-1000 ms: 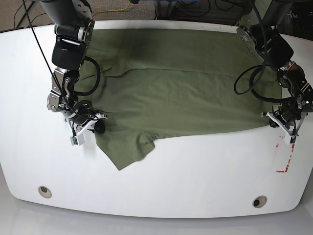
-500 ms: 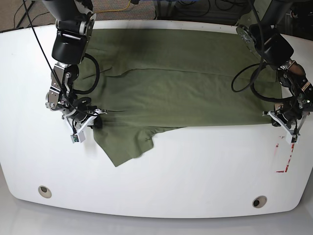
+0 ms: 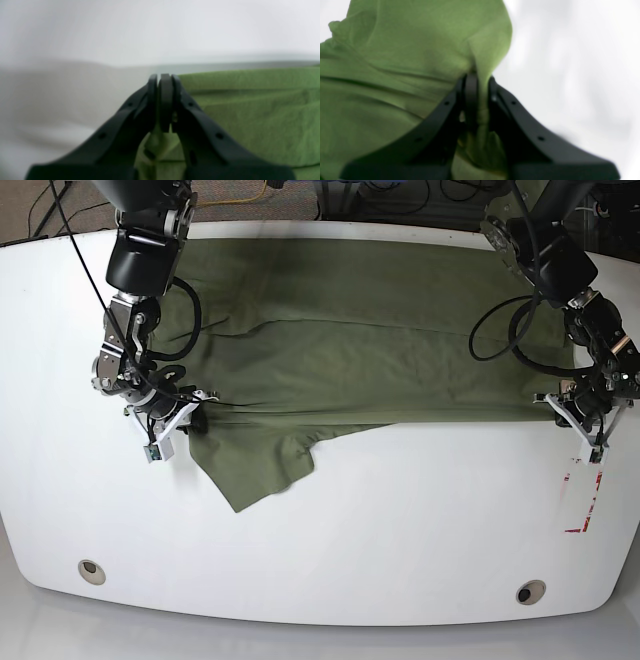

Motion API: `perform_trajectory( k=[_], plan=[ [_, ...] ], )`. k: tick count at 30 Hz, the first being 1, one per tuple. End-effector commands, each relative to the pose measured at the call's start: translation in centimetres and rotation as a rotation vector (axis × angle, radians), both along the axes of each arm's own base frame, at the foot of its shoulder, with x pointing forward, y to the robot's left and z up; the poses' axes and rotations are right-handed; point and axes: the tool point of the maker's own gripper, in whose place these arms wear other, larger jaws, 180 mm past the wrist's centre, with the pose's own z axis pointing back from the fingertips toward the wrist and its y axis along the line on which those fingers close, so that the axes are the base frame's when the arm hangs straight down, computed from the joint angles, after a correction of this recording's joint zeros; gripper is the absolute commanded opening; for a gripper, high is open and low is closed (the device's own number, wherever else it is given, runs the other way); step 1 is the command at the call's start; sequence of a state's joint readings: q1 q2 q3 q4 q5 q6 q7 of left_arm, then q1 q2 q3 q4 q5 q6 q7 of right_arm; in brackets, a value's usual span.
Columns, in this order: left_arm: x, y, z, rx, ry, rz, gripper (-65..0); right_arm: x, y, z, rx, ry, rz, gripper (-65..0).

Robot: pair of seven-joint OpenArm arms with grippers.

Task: Layout the t-shirt on the table in an organized manner, then fold the t-shirt properly
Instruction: 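Lift the grasped edge and fold it over toward the robot with both grippers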

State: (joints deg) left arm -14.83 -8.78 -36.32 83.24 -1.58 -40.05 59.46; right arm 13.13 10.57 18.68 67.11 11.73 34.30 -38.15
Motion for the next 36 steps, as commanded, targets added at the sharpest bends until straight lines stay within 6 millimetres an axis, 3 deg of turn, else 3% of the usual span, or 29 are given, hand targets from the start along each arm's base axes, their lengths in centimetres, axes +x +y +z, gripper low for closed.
perform_trajectory(
  k=[1,10,25,36],
  plan=[
    [0.7,0.2,2.6,0.053,-0.074,-0.018,-65.0,0.8,-0.8,1.9,-0.023,-0.054,-0.003,-60.9],
    [0.5,-0.7,4.3,0.041,-0.145,-0.051,-65.0,-0.3,-0.2,4.1,-0.079,-0.097,0.025,-60.9],
    [-0.4,-0.2,4.1,0.026,-0.148,-0.065,-65.0,-3.0,0.0,8.1,-0.217,-0.130,0.077,-60.9],
    [-1.3,0.5,3.7,0.045,-0.124,-0.064,-65.0,-6.1,0.1,8.5,-0.284,-0.094,0.102,-60.9]
  ],
)
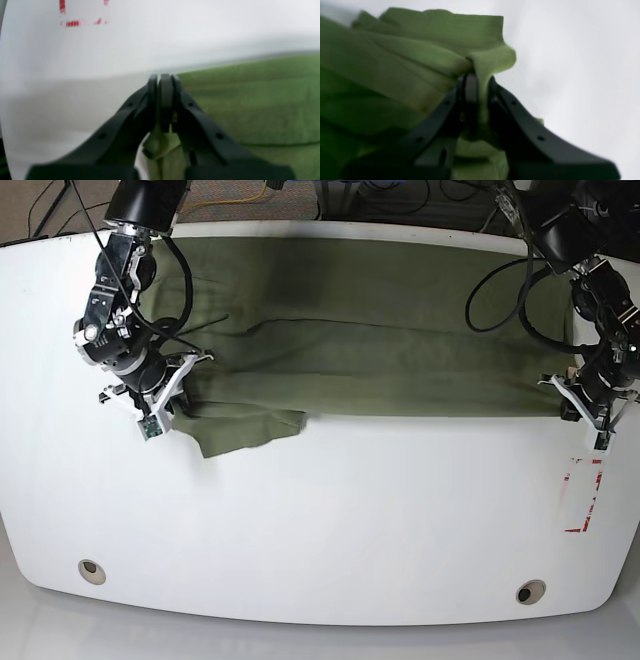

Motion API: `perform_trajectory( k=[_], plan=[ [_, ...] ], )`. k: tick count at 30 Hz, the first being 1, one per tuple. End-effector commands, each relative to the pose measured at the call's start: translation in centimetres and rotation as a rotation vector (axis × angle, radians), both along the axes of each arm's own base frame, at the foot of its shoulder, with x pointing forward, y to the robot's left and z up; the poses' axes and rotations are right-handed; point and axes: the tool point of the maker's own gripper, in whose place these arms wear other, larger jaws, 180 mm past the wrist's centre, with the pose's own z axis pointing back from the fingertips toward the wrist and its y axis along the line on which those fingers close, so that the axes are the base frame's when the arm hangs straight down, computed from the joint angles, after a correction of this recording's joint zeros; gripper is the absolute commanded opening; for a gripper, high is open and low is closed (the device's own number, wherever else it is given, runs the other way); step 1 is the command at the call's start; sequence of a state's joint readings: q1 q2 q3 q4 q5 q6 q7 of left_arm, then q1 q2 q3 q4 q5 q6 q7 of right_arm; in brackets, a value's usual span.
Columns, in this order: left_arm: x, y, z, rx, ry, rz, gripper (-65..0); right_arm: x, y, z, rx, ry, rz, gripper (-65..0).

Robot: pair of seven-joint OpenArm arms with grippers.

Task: Layout the t-shirt on the table in an organized manner, then fold the t-shirt properly
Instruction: 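Lift the grasped edge and fold it over toward the robot with both grippers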

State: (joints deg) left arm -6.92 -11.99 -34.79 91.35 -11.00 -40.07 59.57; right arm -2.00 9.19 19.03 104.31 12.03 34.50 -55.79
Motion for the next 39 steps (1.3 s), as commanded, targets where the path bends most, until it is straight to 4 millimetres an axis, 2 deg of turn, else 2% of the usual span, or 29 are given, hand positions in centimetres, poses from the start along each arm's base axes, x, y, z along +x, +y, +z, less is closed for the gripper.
perform_trajectory(
  k=[1,8,28,39],
  plan=[
    [1.0,0.6,2.0,0.022,-0.063,0.000,-65.0,0.2,-0.3,1.3,-0.015,-0.042,0.001,-60.9],
    [-0.5,1.3,1.0,0.045,-0.021,0.001,-65.0,-1.9,-1.0,1.1,-0.040,-0.020,-0.018,-60.9],
    [-4.3,1.4,0.0,0.109,0.039,-0.022,-65.0,-7.3,-0.7,-1.1,-0.067,0.080,0.003,-60.7],
    [-5.6,1.4,-1.1,0.110,0.080,-0.025,-65.0,-8.8,-0.6,-2.0,-0.064,0.122,0.004,-59.3]
  ],
)
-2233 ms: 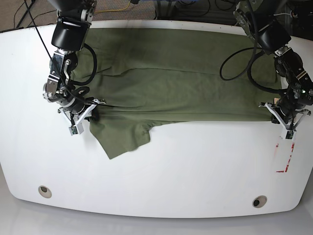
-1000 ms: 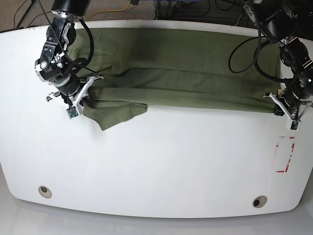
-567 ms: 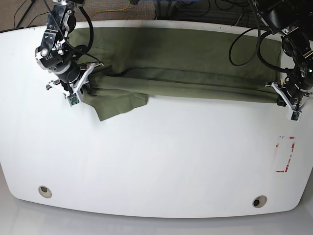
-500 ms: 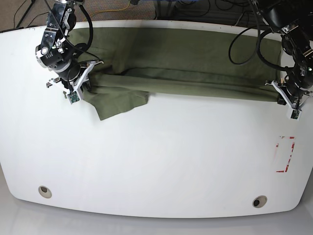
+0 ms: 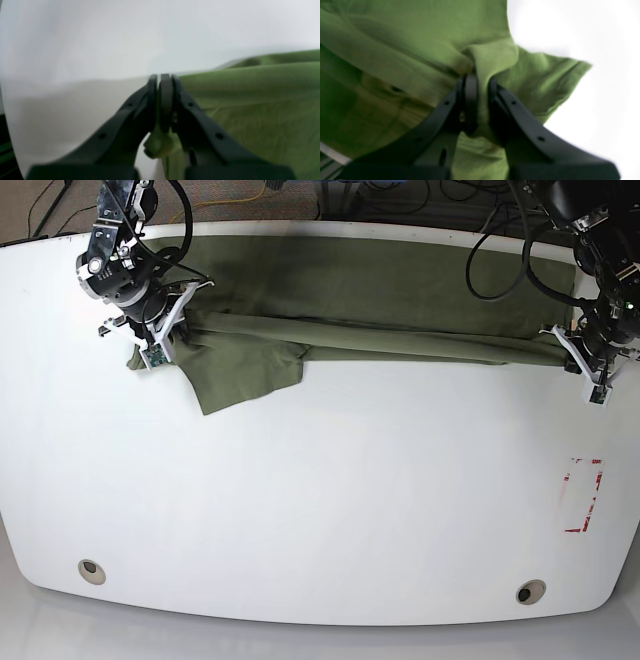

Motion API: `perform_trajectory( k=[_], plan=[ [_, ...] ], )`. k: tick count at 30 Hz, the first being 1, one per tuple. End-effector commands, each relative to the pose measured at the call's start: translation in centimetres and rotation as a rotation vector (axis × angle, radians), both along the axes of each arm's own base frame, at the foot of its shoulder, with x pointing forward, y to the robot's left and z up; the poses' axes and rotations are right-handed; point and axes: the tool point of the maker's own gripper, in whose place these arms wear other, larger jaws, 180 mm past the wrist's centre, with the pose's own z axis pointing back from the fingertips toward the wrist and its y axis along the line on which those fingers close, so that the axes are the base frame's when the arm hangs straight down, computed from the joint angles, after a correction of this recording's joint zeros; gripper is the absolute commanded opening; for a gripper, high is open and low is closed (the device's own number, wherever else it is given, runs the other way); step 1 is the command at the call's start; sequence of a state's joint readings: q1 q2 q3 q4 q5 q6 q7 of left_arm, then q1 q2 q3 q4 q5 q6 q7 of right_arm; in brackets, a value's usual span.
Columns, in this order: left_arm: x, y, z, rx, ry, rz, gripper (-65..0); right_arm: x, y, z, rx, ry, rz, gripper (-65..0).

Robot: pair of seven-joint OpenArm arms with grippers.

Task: Layout the t-shirt on the table in an organized manner, then fold the t-shirt properly
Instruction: 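Lift the grasped edge and fold it over toward the robot with both grippers, then lay the folded edge down and pull both grippers toward the robot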

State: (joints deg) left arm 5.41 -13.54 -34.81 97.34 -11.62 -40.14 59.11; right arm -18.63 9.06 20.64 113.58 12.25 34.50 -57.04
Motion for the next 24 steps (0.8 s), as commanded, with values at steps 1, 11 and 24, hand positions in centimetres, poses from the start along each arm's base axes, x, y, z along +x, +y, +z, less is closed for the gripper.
perform_trajectory(
  k=[1,11,24],
  plan=[
    [0.7,0.7,1.3,0.031,-0.036,-0.003,-65.0,0.4,-0.3,0.8,-0.009,-0.032,0.000,-57.1],
    [-0.1,1.4,1.1,0.053,-0.011,-0.008,-36.9,0.0,-1.1,0.7,0.017,-0.040,-0.084,-19.5],
    [0.5,2.0,5.0,0.134,-0.092,-0.005,-22.5,0.9,-1.0,2.4,0.055,-0.105,-0.105,-14.9]
  ],
)
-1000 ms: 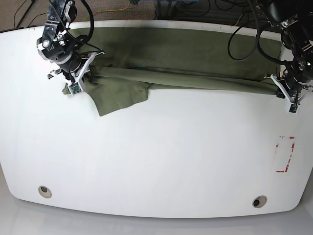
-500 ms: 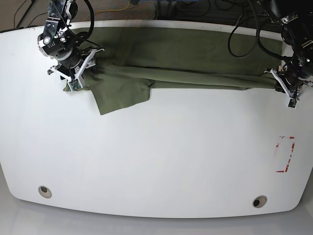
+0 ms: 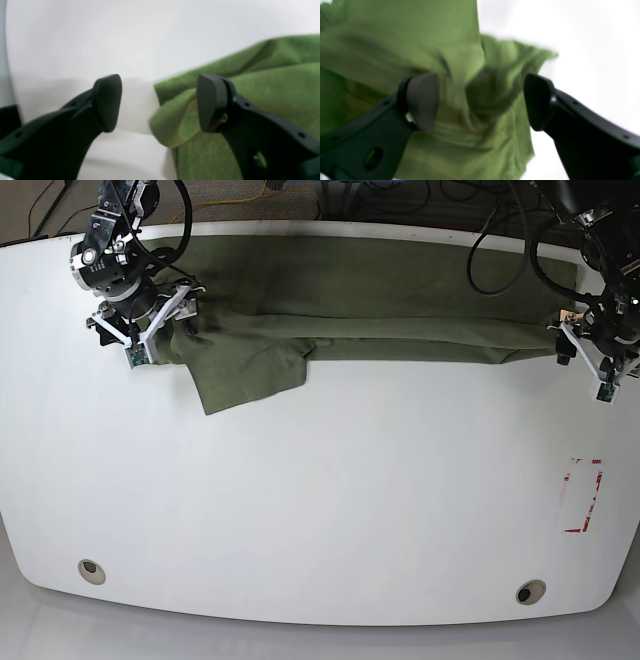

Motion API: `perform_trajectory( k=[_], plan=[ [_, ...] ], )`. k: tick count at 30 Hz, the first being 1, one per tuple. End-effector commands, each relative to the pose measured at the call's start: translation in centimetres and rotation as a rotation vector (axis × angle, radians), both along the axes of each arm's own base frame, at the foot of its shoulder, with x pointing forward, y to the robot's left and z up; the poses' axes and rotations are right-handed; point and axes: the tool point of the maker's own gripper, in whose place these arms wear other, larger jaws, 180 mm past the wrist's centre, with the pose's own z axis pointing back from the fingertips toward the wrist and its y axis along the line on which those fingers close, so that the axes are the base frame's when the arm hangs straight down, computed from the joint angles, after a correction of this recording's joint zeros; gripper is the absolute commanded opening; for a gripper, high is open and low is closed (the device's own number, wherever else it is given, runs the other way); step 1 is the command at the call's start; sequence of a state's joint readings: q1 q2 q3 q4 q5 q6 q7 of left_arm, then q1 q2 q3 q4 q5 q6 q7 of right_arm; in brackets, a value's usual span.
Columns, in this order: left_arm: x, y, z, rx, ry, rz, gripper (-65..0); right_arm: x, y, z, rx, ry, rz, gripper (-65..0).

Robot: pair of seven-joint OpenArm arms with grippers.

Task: Layout the t-shirt on the table in an organized manner, then fold the t-shirt properly
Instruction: 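Lay the folded edge down and pull both grippers toward the robot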

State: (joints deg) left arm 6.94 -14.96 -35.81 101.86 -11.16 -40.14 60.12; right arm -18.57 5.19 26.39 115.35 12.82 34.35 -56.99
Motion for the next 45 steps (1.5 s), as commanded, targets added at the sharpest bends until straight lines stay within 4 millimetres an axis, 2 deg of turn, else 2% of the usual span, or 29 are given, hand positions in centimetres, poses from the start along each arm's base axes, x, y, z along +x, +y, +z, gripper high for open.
perform_trajectory(
  k=[1,8,14,17,20,25,27,31,33,38,43,45],
  plan=[
    [1.0,0.9,3.2,0.061,-0.079,-0.002,-22.5,1.1,0.3,1.6,0.035,-0.073,0.005,-14.9],
    [1.8,0.5,3.8,0.047,-0.098,-0.004,-22.9,2.4,2.1,3.2,0.182,-0.148,0.019,-14.9],
    [1.0,-0.9,0.6,-0.018,-0.026,-0.007,-23.9,2.4,2.6,2.6,0.239,-0.140,0.015,-16.2],
    [-0.1,-1.1,-1.6,-0.054,0.032,0.003,-28.6,2.1,2.9,1.5,0.264,-0.112,-0.004,-22.2],
    [-1.2,-1.1,-3.7,-0.092,0.092,0.020,-36.1,2.0,2.9,0.7,0.281,-0.094,-0.018,-32.8],
    [-2.4,-1.0,-6.0,-0.138,0.156,0.043,-45.7,1.6,2.8,-0.5,0.304,-0.075,-0.036,-50.4],
    [-2.9,-1.0,-6.8,-0.152,0.178,0.052,-49.3,1.4,2.5,-1.2,0.308,-0.056,-0.043,-54.5],
    [-3.5,-0.9,-7.9,-0.175,0.209,0.065,-55.6,0.8,2.0,-2.5,0.311,-0.016,-0.054,-55.5],
    [-3.5,-1.0,-8.2,-0.183,0.206,0.066,-56.5,0.6,1.8,-3.1,0.316,0.003,-0.062,-55.5],
    [-3.8,-1.1,-8.7,-0.157,0.198,0.046,-56.4,0.0,1.0,-4.4,0.317,0.034,-0.060,-55.5],
    [-3.0,-2.5,-9.2,-0.121,0.207,-0.023,-56.4,0.4,-0.1,-5.0,0.318,0.024,-0.073,-55.5],
    [-2.8,-2.9,-9.3,-0.120,0.209,-0.039,-56.4,1.1,-0.5,-5.2,0.323,0.014,-0.077,-55.5]
  ],
)
